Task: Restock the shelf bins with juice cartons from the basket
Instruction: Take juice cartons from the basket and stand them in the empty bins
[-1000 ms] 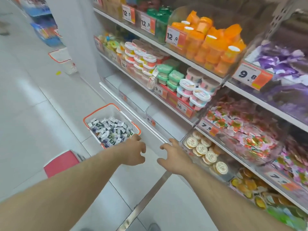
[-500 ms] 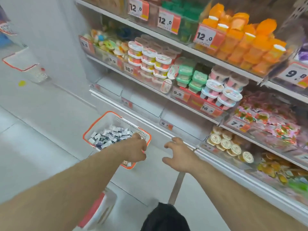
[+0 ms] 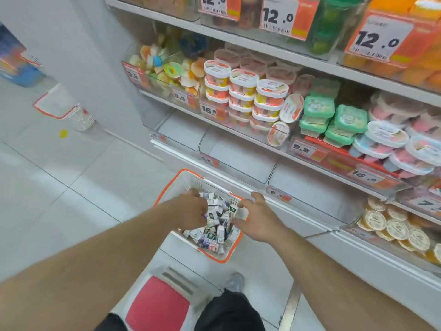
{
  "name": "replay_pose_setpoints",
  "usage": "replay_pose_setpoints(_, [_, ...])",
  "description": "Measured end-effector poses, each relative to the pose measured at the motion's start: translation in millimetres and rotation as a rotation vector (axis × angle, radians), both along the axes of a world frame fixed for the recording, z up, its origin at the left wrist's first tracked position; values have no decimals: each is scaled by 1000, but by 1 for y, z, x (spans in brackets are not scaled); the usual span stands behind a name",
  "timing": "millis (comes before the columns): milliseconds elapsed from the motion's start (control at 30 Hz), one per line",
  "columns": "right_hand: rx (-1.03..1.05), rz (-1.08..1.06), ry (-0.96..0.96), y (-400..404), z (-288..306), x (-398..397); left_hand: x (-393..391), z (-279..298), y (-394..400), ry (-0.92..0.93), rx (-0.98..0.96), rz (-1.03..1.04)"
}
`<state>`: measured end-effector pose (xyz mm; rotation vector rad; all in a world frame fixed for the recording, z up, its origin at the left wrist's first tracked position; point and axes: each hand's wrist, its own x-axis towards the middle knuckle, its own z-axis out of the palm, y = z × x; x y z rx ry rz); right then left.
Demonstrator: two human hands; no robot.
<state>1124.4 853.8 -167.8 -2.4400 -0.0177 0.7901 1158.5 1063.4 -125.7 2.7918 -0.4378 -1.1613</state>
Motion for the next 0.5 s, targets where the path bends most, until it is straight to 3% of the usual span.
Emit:
replay_pose_setpoints(267, [58,-127,81,33,-58,36,66,-61,21,54,-122,-53])
replay_pose_setpoints(500, [21,-361,121,81,-165,70,144,-188,40,40,-300,-192])
